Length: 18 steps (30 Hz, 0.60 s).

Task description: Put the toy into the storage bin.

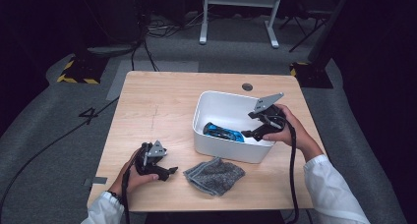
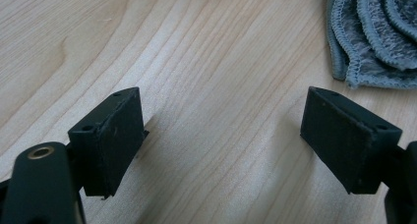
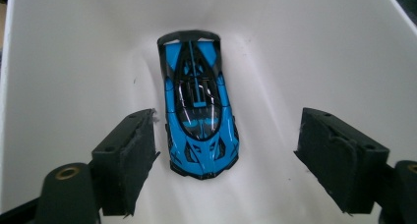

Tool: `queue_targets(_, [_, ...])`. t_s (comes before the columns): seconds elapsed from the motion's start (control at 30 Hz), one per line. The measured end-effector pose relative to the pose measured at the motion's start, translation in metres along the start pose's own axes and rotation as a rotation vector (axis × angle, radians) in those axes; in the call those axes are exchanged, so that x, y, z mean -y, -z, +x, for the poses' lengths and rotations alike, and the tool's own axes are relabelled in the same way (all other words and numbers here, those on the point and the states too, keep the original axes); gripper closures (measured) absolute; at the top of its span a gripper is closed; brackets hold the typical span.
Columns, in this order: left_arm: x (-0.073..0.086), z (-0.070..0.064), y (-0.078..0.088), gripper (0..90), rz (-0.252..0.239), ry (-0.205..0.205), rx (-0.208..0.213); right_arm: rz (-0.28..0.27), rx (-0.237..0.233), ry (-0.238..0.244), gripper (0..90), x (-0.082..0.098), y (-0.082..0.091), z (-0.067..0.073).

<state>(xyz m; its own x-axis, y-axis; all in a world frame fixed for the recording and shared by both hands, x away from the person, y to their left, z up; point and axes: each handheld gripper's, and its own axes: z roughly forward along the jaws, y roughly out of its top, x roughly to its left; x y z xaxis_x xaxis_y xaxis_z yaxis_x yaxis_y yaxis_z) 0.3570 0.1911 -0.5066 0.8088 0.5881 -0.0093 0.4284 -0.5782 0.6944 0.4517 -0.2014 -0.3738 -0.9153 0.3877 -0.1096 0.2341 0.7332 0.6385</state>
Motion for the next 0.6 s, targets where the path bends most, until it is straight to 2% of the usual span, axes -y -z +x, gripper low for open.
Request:
queue_targets(0.13, [0.0,0.0,0.0,16.3,0.0,0.0,0.0,-0.029,0.018,-0.012,22.0,0.001,0.003,0.0])
queue_targets(0.6, [0.0,0.0,0.0,16.0,0.0,0.0,0.0,-0.102,0.08,0.009,21.8,-0.001,0.027,0.008])
